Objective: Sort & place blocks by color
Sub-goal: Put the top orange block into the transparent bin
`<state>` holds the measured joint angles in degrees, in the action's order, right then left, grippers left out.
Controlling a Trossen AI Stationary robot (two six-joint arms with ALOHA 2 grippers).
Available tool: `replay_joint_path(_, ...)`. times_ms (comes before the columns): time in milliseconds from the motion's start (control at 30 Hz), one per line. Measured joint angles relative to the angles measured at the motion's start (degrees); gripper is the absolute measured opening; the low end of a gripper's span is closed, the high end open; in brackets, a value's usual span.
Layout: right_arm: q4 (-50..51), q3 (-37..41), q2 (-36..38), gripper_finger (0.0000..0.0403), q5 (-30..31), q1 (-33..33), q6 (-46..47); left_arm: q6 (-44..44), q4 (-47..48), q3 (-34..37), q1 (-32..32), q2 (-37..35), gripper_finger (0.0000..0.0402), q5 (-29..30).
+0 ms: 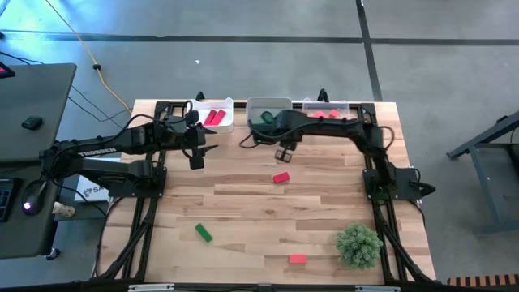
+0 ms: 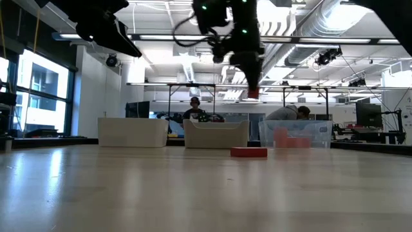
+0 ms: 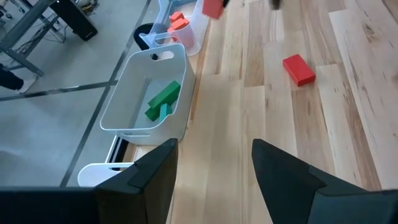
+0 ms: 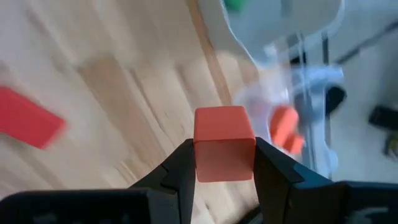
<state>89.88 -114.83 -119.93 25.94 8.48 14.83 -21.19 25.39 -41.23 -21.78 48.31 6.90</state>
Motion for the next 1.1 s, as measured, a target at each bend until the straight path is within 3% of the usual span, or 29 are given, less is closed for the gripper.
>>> replay_joint_path(367,-10.7,25.4,18.5,0.0105,1.2,5.5,6.1,1.0,-0.2,0.0,0.0,0.0,0.0195,0.8)
replay_joint_path(700,-27.8,43.1,28.8,0.0105,1.0,17.5,9.3,10.5,-0.6,0.0,0.0,0.0,0.0195,4.9)
replay_joint_path(833,-33.2,46.8,29.7,0.0105,-2.3,23.4,8.4,13.5,-1.8,0.0,0.0,0.0,0.0196,6.6)
replay_joint_path(1100,-39.5,47.3,29.7,0.0105,-5.3,32.3,3.0,15.0,-3.8,0.0,0.0,0.0,0.0195,11.2)
